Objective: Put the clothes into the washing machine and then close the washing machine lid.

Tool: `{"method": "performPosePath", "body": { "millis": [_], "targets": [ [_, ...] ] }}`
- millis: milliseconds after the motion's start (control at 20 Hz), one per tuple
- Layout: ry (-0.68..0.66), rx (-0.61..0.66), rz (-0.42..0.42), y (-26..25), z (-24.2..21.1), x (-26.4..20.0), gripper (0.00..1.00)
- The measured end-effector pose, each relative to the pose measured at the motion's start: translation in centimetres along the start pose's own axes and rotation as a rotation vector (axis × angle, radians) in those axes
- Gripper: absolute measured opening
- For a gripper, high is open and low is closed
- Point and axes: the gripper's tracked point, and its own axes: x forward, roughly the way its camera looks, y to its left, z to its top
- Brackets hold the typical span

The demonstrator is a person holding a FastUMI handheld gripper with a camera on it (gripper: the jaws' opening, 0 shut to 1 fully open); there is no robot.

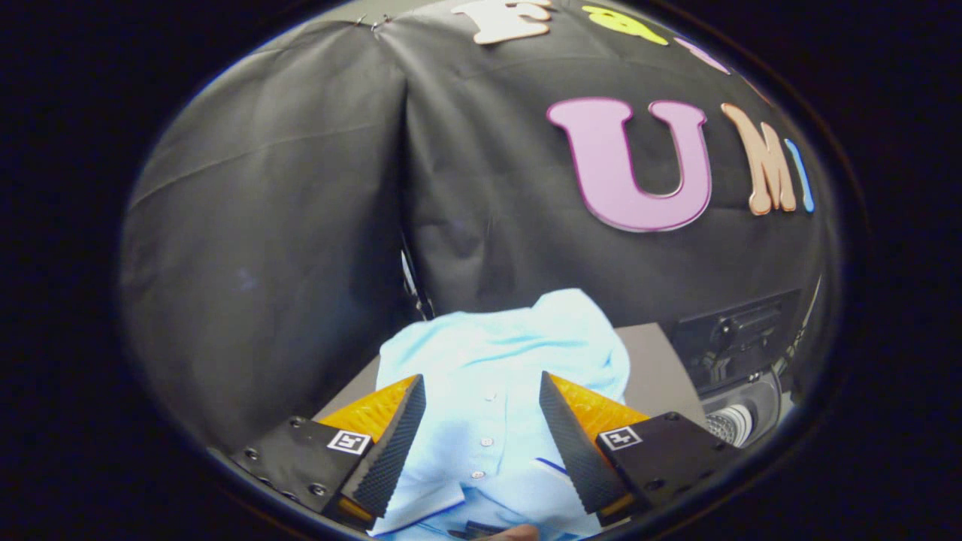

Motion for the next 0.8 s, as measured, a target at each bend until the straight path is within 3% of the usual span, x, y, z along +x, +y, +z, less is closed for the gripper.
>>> {"method": "performPosePath", "body": {
  "millis": [100,350,800],
  "targets": [
    [0.132,-0.048,-0.03,0.4,-2.6,1.7,0.95],
    [0.209,-0.054,-0.109,-0.3,-2.6,2.0,0.88],
    [0.172,-0.027,-0.192,-0.7,-2.1,3.3,0.89]
  ]
}}
